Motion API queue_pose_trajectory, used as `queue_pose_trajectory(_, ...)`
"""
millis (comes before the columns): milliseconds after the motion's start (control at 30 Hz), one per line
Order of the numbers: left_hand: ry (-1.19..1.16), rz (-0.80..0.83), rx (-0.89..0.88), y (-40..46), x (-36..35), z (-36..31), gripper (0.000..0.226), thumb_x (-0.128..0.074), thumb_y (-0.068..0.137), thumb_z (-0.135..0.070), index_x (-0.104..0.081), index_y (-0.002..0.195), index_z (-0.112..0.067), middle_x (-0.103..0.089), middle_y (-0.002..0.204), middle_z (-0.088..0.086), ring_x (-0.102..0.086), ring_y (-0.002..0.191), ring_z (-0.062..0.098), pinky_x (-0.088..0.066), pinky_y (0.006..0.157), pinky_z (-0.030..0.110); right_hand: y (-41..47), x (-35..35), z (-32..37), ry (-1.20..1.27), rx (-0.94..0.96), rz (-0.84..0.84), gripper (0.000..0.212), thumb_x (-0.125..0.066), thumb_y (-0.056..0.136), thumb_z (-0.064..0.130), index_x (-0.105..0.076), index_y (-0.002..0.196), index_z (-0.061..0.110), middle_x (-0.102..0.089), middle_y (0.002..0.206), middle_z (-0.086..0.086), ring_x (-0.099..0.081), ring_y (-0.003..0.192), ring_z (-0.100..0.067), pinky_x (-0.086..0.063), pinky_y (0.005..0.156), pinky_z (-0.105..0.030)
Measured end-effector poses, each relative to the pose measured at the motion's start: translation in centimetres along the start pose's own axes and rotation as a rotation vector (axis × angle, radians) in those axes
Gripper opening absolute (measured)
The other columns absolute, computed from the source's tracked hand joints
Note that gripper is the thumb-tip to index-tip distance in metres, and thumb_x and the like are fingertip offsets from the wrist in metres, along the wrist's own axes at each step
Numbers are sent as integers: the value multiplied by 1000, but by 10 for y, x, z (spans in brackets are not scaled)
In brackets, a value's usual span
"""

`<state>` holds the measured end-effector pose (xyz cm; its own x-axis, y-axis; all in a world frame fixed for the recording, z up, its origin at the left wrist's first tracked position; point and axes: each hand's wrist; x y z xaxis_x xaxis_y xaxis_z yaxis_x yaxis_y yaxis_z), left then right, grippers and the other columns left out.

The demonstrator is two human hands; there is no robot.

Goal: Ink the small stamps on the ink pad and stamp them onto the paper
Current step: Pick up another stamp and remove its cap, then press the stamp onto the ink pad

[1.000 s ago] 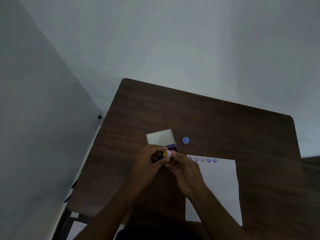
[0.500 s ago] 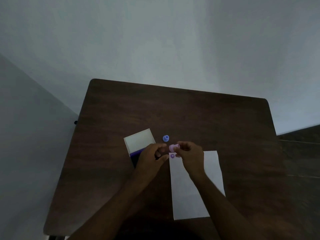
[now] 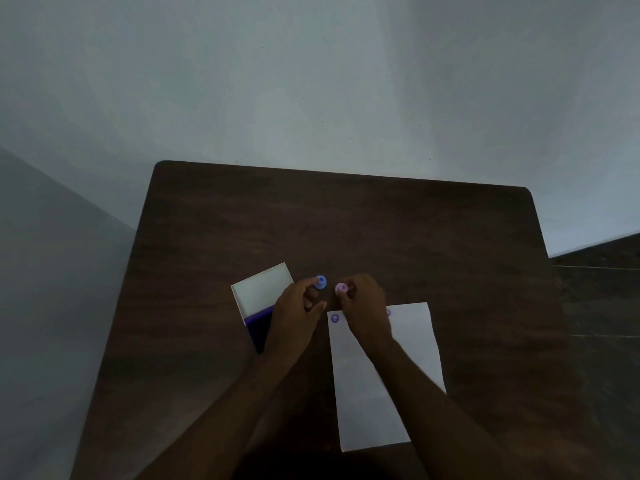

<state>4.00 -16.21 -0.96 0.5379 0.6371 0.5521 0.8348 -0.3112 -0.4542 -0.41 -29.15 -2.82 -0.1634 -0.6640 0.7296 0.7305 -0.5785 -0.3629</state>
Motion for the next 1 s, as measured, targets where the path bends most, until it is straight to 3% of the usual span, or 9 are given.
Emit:
queue_pose_trajectory(100,22,2,2,2,2,1,39,-68,85,-20,-56,121,-19,-62,113,-2,-46,87,-2,-33,75,7,3,-4,-1,-2,10,-7,18,-53,93,28,-62,79,20,-59,76,4,-55,74,-8,-41,67,-23)
queue_pose_trajectory(233,19,11,9,4,4,1,42,-68,85,-20,-54,124,-15,-60,122,5,-56,108,15,-42,98,28,2,-8,-3,-91,89,-53,11,-64,84,28,-63,87,18,-61,91,0,-51,89,-10,-37,75,-20)
queue_pose_trajectory(300,37,10,12,4,6,1,43,-68,85,-20,-53,125,-14,-58,126,6,-54,116,19,-38,103,32,1,-8,-3,-146,114,-84,20,-68,80,31,-62,96,20,-59,101,1,-47,95,-10,-32,79,-19)
queue_pose_trajectory(400,24,-10,7,4,9,3,43,-68,85,-20,-53,126,-15,-59,126,4,-53,117,18,-34,98,24,2,-8,4,-244,211,-87,31,-67,80,34,-60,107,21,-59,111,1,-46,104,-13,-29,85,-20)
queue_pose_trajectory(500,12,-16,21,2,14,2,42,-67,86,-19,-53,126,-13,-59,125,6,-54,116,19,-37,100,27,4,-4,17,-259,375,-126,31,-66,81,36,-62,106,17,-63,108,-4,-52,102,-20,-30,85,-25)
queue_pose_trajectory(633,-8,-7,-2,0,19,1,44,-65,87,-18,-52,129,-12,-58,127,6,-53,117,19,-39,106,35,15,-5,31,-414,445,31,50,-64,84,38,-54,127,14,-59,123,-8,-47,115,-26,-37,95,-35)
queue_pose_trajectory(733,-18,-7,-29,-2,24,0,43,-66,86,-16,-53,128,-13,-61,122,5,-56,112,20,-43,102,39,19,-9,38,-530,500,76,37,-64,84,33,-59,117,17,-57,121,-9,-44,116,-26,-39,94,-36)
queue_pose_trajectory(833,-16,-7,-50,-4,28,-1,43,-68,85,-16,-54,126,-15,-62,117,2,-58,108,17,-46,97,31,20,-12,37,-535,522,70,21,-62,86,25,-64,104,13,-59,113,-10,-45,109,-25,-39,89,-33)
queue_pose_trajectory(1000,15,-31,-8,-8,30,-1,44,-67,85,-21,-54,127,-16,-59,126,3,-54,116,17,-39,100,28,25,-12,35,-545,434,171,24,-61,86,30,-60,107,18,-58,115,-4,-47,109,-18,-31,90,-26)
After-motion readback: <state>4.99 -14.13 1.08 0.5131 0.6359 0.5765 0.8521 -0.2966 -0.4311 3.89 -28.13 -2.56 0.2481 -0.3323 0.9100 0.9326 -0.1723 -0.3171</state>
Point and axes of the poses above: each hand's wrist, its own y-axis towards the middle knuckle, its own x-axis out of the back of the hand, z = x × y
